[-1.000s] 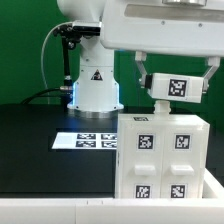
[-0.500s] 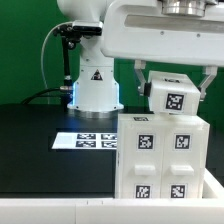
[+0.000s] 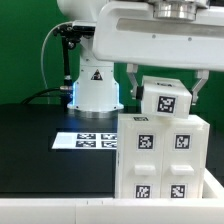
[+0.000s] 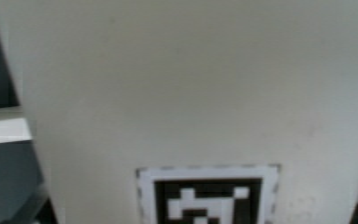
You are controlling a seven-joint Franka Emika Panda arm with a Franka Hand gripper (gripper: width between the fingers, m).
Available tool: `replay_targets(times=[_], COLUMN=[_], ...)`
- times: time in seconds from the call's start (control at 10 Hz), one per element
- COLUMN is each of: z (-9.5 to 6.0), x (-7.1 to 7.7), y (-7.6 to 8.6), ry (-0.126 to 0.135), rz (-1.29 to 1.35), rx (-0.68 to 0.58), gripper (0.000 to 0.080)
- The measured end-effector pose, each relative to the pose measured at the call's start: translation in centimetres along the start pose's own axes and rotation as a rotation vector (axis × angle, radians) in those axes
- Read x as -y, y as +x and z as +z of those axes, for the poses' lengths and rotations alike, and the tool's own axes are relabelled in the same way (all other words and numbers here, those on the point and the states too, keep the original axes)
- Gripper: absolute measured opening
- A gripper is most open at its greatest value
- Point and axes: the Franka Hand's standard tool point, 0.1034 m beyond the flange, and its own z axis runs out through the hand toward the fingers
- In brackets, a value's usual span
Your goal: Assemble cabinet
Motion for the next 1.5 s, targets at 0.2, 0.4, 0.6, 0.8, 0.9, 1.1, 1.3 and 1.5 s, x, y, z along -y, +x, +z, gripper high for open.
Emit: replay_targets(times=[0.2,0.4,0.6,0.8,0.9,1.1,1.3,1.5], z=[0.2,0.3,0.3,0.3,-0.2,-1.3,-0.8,-0.1], x=[0.6,0.6,0.6,0.6,0.8,1.1,0.8,0.4], y=[0.1,0.2,0.2,0.2,0.2,-0.6,-1.7,-2.2], ry=[0.003,0.003,0.004,0.004,0.031,0.069,0.064,0.051], rz=[-0.006,-0.006,-0.006,-0.005,0.031,0.067,0.075,0.079], rx=[-0.017,-0.024,-0.024,-0.024,-0.017,-0.002,0.051,0.088], gripper=[0.0562,0.0562,0.0562,0.0729,0.0778,0.0795,0.0798,0.0797])
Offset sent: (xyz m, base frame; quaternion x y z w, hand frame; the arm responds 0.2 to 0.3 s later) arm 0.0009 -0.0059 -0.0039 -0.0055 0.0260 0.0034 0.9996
